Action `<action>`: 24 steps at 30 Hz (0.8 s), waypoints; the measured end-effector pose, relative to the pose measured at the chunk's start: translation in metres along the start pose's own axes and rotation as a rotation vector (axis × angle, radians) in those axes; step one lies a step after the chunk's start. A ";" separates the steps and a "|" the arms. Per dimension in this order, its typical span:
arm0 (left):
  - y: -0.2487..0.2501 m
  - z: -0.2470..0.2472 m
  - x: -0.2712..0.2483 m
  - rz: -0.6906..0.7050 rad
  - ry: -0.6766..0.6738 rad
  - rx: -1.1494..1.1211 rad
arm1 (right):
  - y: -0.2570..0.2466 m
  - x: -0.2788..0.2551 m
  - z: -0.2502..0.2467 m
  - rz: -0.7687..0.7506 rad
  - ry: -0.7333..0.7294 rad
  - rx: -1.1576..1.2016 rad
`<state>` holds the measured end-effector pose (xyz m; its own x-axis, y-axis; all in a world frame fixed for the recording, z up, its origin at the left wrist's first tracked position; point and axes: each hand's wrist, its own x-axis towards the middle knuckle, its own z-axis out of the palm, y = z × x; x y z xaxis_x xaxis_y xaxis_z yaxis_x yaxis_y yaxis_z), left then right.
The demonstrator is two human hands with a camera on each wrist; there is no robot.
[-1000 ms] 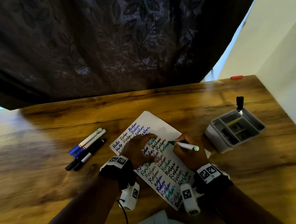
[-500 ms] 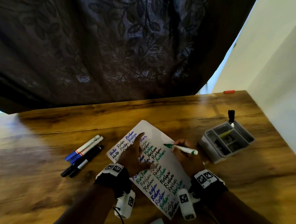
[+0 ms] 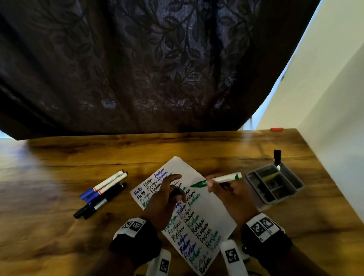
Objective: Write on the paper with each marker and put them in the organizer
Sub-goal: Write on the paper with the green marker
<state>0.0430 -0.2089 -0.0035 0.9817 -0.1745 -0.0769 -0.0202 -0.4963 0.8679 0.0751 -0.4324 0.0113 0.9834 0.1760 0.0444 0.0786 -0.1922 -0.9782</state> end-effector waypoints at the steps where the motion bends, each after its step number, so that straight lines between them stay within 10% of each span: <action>1: 0.004 0.002 -0.001 0.002 0.005 -0.027 | -0.007 -0.002 0.000 -0.014 -0.006 -0.019; 19: 0.058 0.037 -0.001 0.067 0.008 -0.091 | -0.028 0.000 -0.019 0.065 -0.149 -0.115; 24: 0.093 0.056 0.017 -0.128 0.150 -0.539 | -0.040 -0.001 -0.034 -0.025 -0.039 -0.076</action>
<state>0.0471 -0.3056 0.0482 0.9869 -0.0001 -0.1612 0.1612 0.0055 0.9869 0.0761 -0.4579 0.0575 0.9740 0.2184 0.0595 0.1168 -0.2602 -0.9585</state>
